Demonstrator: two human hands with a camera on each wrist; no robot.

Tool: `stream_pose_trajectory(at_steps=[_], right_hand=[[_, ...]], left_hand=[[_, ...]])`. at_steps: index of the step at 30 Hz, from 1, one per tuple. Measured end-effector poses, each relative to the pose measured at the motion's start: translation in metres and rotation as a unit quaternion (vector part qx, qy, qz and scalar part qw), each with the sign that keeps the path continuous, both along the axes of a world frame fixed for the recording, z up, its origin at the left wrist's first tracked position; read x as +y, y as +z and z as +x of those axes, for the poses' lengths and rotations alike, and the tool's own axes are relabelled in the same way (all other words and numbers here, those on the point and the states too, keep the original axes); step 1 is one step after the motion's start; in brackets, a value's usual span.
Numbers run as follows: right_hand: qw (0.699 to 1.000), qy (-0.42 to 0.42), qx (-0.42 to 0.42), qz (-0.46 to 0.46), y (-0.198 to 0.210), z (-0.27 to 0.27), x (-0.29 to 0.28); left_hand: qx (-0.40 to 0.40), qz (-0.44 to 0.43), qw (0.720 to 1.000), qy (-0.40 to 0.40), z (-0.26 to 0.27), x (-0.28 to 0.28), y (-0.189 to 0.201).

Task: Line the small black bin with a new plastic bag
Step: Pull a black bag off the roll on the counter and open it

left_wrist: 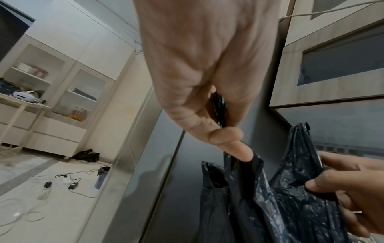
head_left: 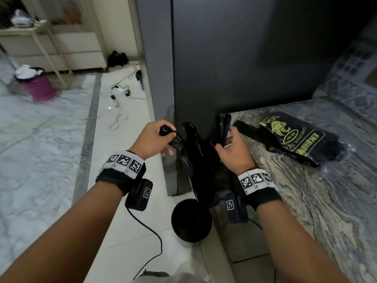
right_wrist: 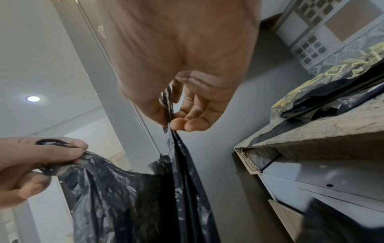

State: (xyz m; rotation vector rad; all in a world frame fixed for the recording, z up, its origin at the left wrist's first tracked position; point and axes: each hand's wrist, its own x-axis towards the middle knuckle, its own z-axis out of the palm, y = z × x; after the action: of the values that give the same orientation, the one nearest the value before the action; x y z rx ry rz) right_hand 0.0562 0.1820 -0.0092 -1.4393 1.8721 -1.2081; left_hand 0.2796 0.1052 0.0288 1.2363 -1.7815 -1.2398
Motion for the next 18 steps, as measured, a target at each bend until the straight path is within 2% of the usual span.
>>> stream_pose_trajectory(at_steps=[11, 18], right_hand=[[0.995, -0.047, 0.051, 0.069, -0.009, 0.011, 0.0], [0.996, -0.069, 0.058, 0.015, -0.001, 0.024, 0.0]], left_hand=[[-0.025, 0.015, 0.999, 0.041, 0.044, 0.004, -0.017], [0.019, -0.028, 0.995, 0.09, 0.06, -0.001, -0.02]])
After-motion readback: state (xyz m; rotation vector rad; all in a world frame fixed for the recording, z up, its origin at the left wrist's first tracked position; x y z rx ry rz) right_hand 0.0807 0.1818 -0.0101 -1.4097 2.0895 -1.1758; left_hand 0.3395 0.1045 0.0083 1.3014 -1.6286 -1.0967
